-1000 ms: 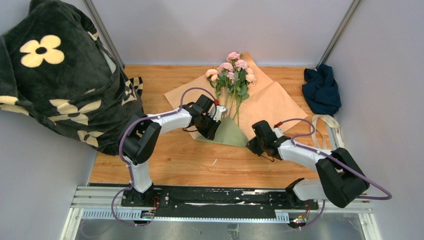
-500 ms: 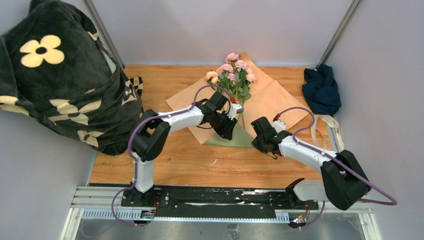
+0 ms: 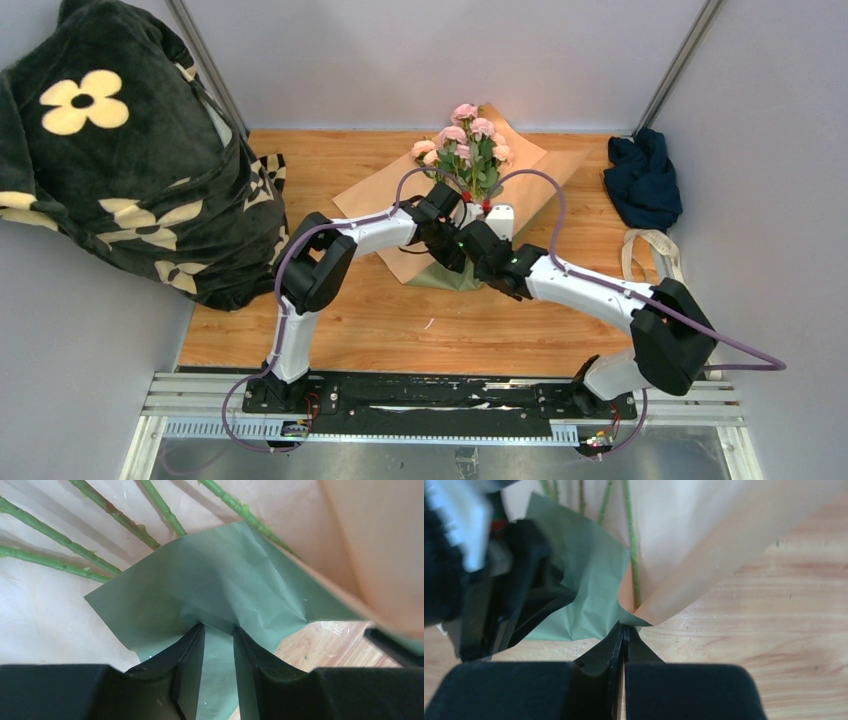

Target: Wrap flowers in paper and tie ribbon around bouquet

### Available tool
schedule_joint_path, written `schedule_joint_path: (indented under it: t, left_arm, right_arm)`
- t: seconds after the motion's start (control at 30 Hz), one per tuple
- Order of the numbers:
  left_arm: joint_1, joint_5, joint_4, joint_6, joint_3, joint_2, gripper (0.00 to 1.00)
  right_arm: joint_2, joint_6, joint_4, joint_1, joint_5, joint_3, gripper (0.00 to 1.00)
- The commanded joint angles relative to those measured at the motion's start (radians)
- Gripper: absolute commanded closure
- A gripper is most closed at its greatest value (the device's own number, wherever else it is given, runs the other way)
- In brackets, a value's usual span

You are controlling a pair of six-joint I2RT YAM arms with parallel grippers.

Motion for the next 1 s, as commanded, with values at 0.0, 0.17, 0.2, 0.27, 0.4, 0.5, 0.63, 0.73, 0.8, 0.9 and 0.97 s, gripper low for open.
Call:
schedule_joint_path:
  t: [0.0, 0.17, 0.2, 0.27, 0.4, 0.5, 0.63, 0.73, 0.8, 0.9, 0.97]
  left_arm:
    - [0.027, -0.030, 0.002, 0.002, -0.039, 0.056, 0.62]
    - [0.086, 0.082, 0.099, -0.081, -0.106, 0.040, 0.62]
    - [0.091, 0.092, 0.125, -0.094, -0.122, 0.033, 0.62]
    - [0.108, 0.123, 0.202, -0.139, -0.172, 0.010, 0.62]
    - [0.148, 0.227, 0.410, -0.262, -0.278, -0.043, 0.54]
    - [0.189, 0.294, 0.516, -0.335, -0.327, -0.107, 0.45]
    - [0.275, 0.352, 0.555, -0.416, -0.338, -0.179, 0.39]
    - [0.354, 0.383, 0.555, -0.492, -0.354, -0.225, 0.33]
    - [0.393, 0.396, 0.557, -0.490, -0.375, -0.265, 0.28]
    - [0.424, 0.378, 0.556, -0.474, -0.403, -0.333, 0.18]
    - [0.430, 0.370, 0.557, -0.481, -0.417, -0.365, 0.11]
  right_arm:
    - [0.020, -0.302, 0.151, 0.071, 0.007, 0.004, 1.00]
    - [0.005, -0.467, 0.374, 0.088, -0.160, -0.087, 1.00]
    - [0.002, -0.485, 0.426, 0.088, -0.181, -0.109, 1.00]
    - [0.008, -0.539, 0.501, 0.088, -0.249, -0.139, 1.00]
    - [0.072, -0.582, 0.545, 0.079, -0.360, -0.146, 1.00]
    - [0.131, -0.574, 0.556, 0.070, -0.397, -0.154, 1.00]
    - [0.198, -0.567, 0.584, 0.065, -0.412, -0.159, 1.00]
    - [0.233, -0.563, 0.579, 0.065, -0.419, -0.144, 1.00]
    - [0.246, -0.562, 0.580, 0.065, -0.423, -0.141, 1.00]
    - [0.253, -0.562, 0.583, 0.065, -0.425, -0.143, 1.00]
    - [0.257, -0.561, 0.583, 0.065, -0.426, -0.145, 1.00]
